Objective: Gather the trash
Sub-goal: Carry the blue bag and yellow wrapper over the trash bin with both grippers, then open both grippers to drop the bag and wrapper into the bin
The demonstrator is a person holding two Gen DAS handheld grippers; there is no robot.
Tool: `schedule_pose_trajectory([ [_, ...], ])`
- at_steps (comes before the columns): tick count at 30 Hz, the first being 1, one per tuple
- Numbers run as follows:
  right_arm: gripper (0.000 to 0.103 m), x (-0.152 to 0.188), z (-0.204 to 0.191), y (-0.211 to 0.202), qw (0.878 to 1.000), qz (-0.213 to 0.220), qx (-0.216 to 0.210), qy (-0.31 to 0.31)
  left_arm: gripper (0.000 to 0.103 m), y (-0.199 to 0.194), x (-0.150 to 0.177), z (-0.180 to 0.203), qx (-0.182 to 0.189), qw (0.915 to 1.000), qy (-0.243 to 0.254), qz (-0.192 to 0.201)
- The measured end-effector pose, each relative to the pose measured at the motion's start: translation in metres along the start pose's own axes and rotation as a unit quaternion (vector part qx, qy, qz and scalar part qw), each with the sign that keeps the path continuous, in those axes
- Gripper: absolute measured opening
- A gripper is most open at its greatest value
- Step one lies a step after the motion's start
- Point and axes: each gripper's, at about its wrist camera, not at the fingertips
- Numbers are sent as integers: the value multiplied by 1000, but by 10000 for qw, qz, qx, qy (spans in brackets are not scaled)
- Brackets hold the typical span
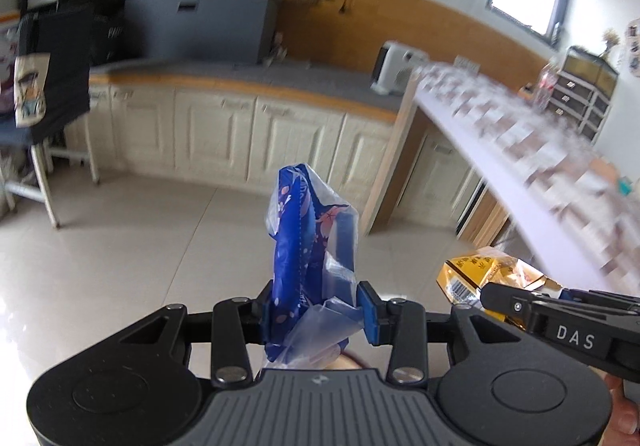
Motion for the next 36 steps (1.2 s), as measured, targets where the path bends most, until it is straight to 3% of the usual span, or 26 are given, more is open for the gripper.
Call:
schedule_pose_trajectory([
  [13, 34, 86, 31, 129, 9911, -1121, -39, 716, 42, 109, 72, -44, -245, 9918, 64, -1252],
  [22, 34, 139, 63, 190, 9769, -1843, 172, 1067, 42, 172, 110, -49, -64, 9806, -96, -1957],
  [29, 34, 153, 80, 226, 9686, -2154, 186, 1228, 42, 214, 127, -45, 129, 9688, -188, -2468],
  [36, 34, 160, 87, 248, 9671, -2206, 167, 1253, 43, 258, 151, -40, 325, 9481, -490, -3124],
])
Point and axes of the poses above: each gripper's, at about its wrist camera, not at the fingertips, and y roughly the way its jaws point, z to its right, x to its underside, and after that the axes turned 5 degrees about -x, right-handed
